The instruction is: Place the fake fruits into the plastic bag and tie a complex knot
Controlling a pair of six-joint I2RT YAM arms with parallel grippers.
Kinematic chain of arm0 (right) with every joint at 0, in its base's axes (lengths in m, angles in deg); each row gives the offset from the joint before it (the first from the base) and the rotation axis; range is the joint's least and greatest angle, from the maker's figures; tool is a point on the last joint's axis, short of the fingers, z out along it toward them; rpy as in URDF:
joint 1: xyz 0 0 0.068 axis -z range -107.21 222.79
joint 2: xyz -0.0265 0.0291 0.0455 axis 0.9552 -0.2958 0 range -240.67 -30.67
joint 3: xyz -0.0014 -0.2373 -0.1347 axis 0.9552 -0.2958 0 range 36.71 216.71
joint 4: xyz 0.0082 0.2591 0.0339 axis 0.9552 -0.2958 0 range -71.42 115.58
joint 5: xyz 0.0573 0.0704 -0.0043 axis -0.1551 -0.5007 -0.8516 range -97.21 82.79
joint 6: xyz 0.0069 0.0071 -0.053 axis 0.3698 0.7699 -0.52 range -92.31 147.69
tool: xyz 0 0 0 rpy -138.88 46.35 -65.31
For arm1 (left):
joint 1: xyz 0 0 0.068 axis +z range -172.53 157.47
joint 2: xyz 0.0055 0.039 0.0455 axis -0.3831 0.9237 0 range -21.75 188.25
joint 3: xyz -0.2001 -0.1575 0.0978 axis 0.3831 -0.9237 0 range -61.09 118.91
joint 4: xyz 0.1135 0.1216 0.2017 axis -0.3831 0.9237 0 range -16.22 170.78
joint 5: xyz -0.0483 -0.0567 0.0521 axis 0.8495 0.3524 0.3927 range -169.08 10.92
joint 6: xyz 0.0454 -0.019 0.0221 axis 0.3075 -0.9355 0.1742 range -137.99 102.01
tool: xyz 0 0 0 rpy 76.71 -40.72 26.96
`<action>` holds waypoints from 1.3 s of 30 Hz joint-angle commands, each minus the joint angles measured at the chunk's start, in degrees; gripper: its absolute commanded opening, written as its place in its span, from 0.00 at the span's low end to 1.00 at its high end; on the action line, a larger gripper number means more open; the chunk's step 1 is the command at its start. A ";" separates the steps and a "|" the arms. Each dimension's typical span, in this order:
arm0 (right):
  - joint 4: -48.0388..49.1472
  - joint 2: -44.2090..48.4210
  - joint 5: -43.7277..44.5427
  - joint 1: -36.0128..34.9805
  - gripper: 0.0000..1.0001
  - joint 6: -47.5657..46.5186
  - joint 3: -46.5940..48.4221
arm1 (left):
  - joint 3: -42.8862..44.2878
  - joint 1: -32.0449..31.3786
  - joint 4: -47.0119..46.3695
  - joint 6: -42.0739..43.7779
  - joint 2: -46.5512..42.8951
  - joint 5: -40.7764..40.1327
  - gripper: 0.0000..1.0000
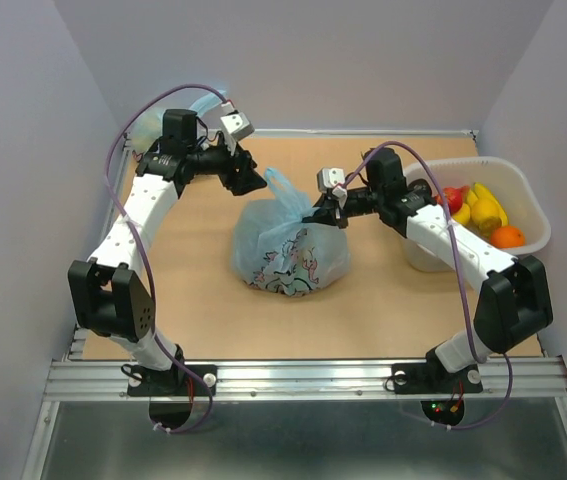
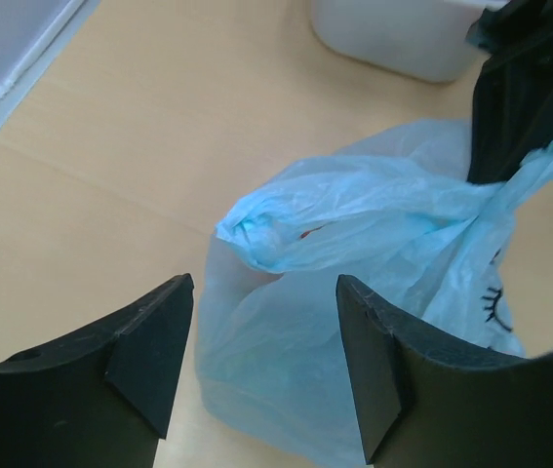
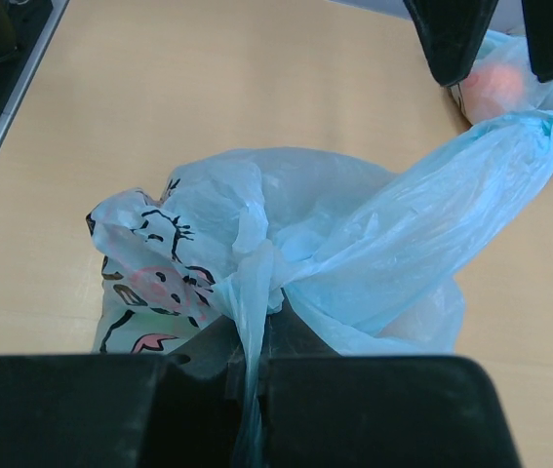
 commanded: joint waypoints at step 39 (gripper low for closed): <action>-1.78 0.85 1.09 -1.14 0.00 -8.55 -0.57 | -4.73 1.68 -26.41 -60.22 6.25 6.38 0.60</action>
